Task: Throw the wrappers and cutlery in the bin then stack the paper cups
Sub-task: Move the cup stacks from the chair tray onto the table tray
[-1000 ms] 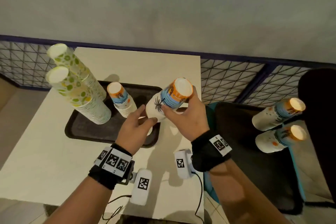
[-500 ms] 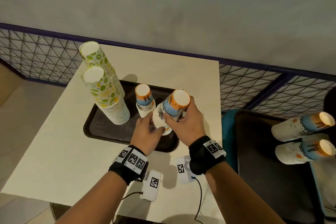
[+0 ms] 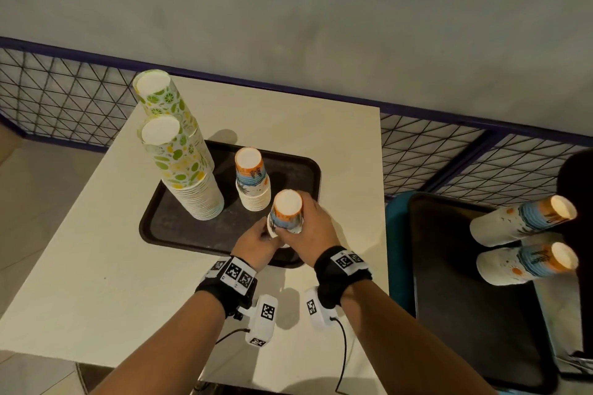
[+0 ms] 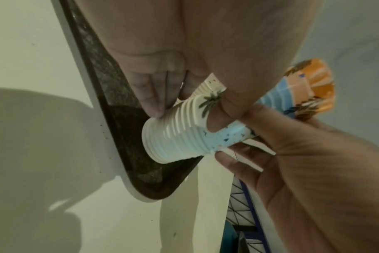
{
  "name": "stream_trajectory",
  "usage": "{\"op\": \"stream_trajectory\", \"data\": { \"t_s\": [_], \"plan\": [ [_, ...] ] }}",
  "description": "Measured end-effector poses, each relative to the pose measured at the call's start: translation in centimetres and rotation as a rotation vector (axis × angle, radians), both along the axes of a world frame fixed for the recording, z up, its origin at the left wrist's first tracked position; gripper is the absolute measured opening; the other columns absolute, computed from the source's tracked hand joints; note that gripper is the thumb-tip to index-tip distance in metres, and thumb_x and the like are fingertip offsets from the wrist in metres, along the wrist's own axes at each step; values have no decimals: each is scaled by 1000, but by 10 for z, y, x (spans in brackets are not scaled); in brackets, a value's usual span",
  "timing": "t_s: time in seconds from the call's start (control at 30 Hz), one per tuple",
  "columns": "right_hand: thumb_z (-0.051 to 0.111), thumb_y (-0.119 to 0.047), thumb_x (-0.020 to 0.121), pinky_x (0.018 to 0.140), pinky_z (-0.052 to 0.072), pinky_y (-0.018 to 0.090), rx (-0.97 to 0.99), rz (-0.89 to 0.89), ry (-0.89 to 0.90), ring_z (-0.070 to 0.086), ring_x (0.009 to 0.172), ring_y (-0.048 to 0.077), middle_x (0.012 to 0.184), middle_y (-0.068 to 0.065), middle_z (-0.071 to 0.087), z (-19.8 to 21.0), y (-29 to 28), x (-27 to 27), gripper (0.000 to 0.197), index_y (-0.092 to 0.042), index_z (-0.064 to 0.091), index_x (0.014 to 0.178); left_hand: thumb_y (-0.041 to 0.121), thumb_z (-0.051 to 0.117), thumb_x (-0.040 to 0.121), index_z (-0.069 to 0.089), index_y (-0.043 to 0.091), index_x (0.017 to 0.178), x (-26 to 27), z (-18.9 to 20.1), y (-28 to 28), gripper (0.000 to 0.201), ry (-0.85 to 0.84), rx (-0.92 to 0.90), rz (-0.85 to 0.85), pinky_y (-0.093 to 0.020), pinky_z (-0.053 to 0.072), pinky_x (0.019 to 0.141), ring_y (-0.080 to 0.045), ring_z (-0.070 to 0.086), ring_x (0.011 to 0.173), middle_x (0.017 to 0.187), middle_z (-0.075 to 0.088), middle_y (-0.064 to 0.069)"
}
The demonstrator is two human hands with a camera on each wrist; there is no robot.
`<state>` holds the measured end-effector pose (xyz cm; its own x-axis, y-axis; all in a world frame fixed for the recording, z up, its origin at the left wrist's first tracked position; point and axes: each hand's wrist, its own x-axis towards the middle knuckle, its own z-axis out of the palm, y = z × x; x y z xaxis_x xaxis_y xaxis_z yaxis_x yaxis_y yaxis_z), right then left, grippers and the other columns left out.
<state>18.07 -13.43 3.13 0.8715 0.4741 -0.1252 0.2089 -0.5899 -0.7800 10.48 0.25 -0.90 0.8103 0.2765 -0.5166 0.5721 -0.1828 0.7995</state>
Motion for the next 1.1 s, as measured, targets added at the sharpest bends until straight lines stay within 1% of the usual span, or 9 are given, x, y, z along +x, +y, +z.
{"op": "stream_trajectory", "data": {
  "t_s": [0.07, 0.2, 0.33, 0.47, 0.63, 0.8, 0.9, 1.0, 1.1],
  "plan": [
    [84, -31, 76, 106, 49, 37, -8, 2, 14, 54, 128, 21, 138, -3, 56, -6, -1, -3, 77, -34, 41, 139, 45, 69, 74, 61, 40, 131, -4, 5, 1, 58, 8, 5, 0, -48, 46, 112, -16, 64, 120, 128, 71, 10],
    [84, -32, 78, 111, 45, 37, 26, -19, 97, 49, 136, 21, 148, -3, 50, -7, -8, -6, 88, -35, 31, 148, 19, 71, 90, 42, 12, 152, -21, 14, -1, 69, 67, -40, 166, -41, 40, 117, -24, 55, 135, 143, 60, -5],
    [79, -33, 84, 116, 39, 38, 65, -33, 131, 41, 143, 17, 157, -2, 40, -2, -37, -8, 94, -35, 18, 156, 30, 72, 76, 64, 25, 115, -51, 20, -12, 40, 20, -24, 239, -49, 54, 99, -30, 68, 109, 109, 72, -2],
    [72, -30, 89, 113, 42, 39, 160, -190, 91, 47, 132, 12, 150, -6, 45, 5, -107, -6, 74, -29, 32, 152, 12, 70, 89, 66, 19, 104, -54, 37, -52, 16, -18, -56, 88, -39, 54, 79, -33, 73, 91, 93, 73, -10],
    [73, -21, 88, 97, 50, 29, 115, -465, -191, 51, 120, 19, 135, 4, 50, 27, -234, 8, 58, -16, 47, 140, 49, 68, 62, 67, 24, 99, -19, 51, -123, 45, -36, -79, -84, -41, 52, 81, -26, 75, 82, 91, 76, -11],
    [80, -22, 79, 97, 32, 26, -147, -857, -384, 40, 124, 30, 135, 13, 44, 56, -353, 32, 61, -18, 53, 133, 42, 68, 71, 66, 30, 100, 29, 48, -202, 31, -36, -38, -256, -44, 54, 87, -23, 73, 83, 86, 76, -4],
    [82, -32, 76, 100, 32, 33, -203, -943, -234, 34, 131, 31, 142, 11, 38, 51, -407, 56, 77, -24, 43, 142, 24, 68, 88, 64, 28, 103, 55, 41, -249, 16, -17, -11, -329, -44, 56, 90, -21, 73, 85, 86, 73, 0],
    [85, -39, 73, 113, 37, 47, -171, -909, -49, 34, 141, 29, 151, 6, 35, 31, -438, 76, 97, -28, 29, 152, 28, 65, 91, 60, 27, 110, 76, 37, -291, 19, -11, 14, -418, -42, 57, 90, -17, 72, 87, 87, 72, 3],
    [84, -31, 78, 111, 42, 47, -37, -843, 74, 46, 139, 26, 152, 2, 45, 19, -446, 84, 94, -29, 28, 153, 37, 67, 84, 58, 27, 116, 89, 32, -321, 35, 24, -6, -454, -42, 58, 91, -15, 72, 86, 96, 73, 7]
  ]
}}
